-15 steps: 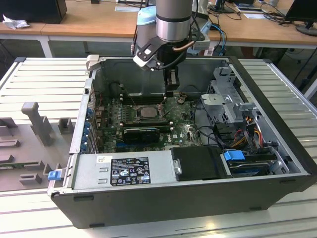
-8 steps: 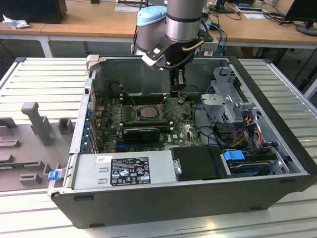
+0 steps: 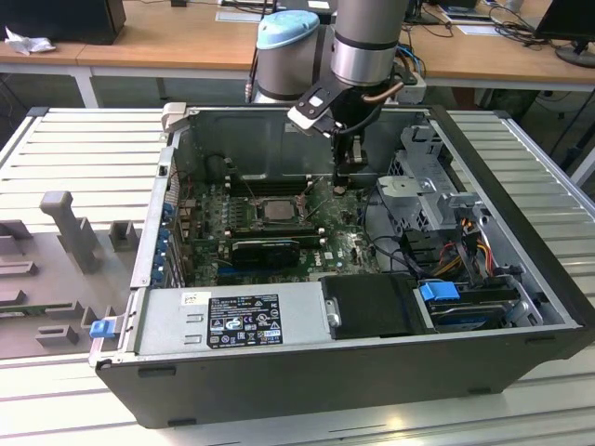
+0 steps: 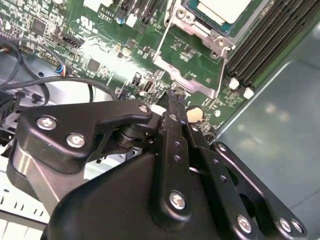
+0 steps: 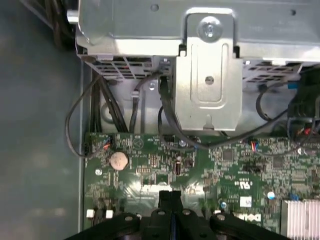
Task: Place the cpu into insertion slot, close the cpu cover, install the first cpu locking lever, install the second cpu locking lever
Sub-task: 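Close the cpu cover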
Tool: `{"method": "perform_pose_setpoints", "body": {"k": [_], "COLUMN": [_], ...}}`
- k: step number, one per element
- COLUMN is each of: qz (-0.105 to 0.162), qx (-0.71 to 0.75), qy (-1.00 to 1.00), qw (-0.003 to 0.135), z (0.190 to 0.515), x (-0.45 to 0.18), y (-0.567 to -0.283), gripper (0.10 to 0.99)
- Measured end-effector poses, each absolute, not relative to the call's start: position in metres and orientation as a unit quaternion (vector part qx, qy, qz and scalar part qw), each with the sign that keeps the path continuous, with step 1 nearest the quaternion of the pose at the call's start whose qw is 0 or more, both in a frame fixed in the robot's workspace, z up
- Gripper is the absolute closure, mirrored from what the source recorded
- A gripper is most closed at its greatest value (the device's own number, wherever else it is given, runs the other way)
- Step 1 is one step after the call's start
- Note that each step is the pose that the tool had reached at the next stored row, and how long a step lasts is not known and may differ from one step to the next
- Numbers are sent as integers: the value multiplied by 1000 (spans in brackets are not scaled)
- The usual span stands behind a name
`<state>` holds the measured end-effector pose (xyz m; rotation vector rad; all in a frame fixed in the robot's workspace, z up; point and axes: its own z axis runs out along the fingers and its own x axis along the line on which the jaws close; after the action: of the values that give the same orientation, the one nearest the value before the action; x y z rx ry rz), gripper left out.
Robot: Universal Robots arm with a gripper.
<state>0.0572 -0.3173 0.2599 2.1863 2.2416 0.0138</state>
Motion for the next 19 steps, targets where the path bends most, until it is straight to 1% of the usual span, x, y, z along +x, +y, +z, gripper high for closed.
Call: {"method": "perform_pose_setpoints", "body": {"k": [6, 19], "qz": [1, 1], "qx": [692, 692], "qy": [722, 722], "qw": [1, 1], "z": [254, 253], "x": [56, 45], "y": [-317, -317], "gripper": [980, 980]}}
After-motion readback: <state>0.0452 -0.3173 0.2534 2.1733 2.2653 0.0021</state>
